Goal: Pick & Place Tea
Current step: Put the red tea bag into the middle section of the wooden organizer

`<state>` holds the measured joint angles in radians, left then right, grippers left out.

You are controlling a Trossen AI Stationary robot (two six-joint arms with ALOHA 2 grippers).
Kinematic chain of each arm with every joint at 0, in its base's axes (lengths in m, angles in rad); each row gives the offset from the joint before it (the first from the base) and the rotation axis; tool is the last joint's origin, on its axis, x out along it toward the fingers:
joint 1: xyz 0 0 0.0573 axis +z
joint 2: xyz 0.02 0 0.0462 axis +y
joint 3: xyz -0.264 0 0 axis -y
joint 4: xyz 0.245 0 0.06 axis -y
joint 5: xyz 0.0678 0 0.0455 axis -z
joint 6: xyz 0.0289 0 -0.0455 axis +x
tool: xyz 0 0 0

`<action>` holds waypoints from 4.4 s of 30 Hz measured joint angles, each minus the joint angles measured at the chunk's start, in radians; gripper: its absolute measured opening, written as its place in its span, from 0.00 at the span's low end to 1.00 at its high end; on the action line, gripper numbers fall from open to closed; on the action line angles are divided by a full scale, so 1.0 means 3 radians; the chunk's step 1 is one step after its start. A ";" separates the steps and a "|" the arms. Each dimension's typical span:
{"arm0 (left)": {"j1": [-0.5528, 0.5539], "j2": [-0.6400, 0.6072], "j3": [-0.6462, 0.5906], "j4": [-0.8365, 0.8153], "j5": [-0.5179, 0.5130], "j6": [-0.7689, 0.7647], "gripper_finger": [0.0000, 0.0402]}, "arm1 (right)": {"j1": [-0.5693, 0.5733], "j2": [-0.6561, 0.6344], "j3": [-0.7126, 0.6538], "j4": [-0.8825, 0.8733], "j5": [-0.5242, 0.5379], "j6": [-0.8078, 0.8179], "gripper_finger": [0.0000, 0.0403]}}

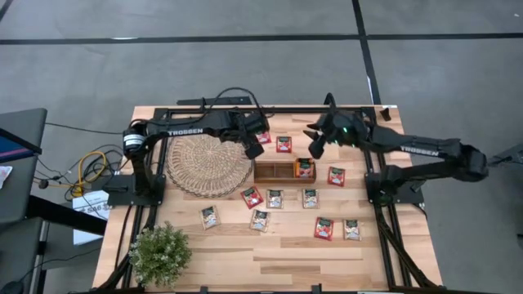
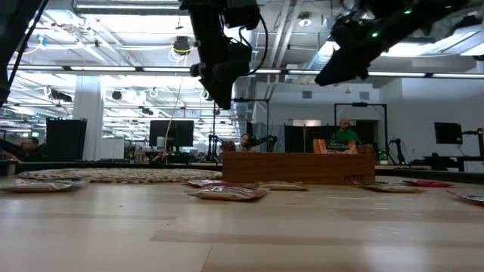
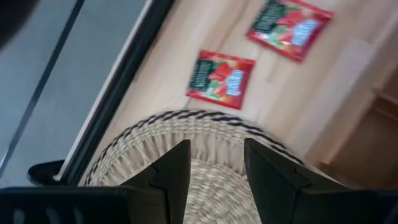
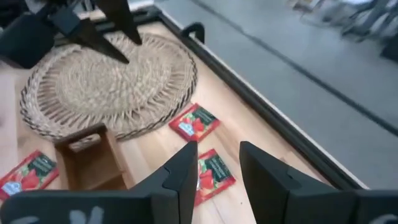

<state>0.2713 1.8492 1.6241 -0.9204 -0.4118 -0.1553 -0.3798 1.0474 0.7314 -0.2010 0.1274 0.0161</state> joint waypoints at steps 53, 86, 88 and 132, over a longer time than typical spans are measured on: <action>0.0951 0.0000 0.0000 0.0408 0.0962 0.0269 0.35 | -0.0731 0.0920 0.0183 -0.2938 -0.1226 -0.0839 0.28; 0.0950 0.0000 0.0000 0.0407 0.1030 0.0267 0.35 | -0.0407 0.0831 0.0098 -0.2665 -0.0669 -0.0481 0.28; 0.0950 0.0000 0.0000 0.0407 0.1030 0.0267 0.35 | -0.0407 0.0831 0.0098 -0.2665 -0.0673 -0.0434 0.28; 0.0208 -0.1686 -0.2136 0.2470 0.1082 -0.0266 0.35 | -0.0393 0.0835 0.0051 -0.2667 -0.0681 0.0122 0.28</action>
<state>0.3336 1.3435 0.9834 -0.1795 -0.0872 -0.2352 -0.4976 1.2980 0.7467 -1.0012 -0.0769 0.0528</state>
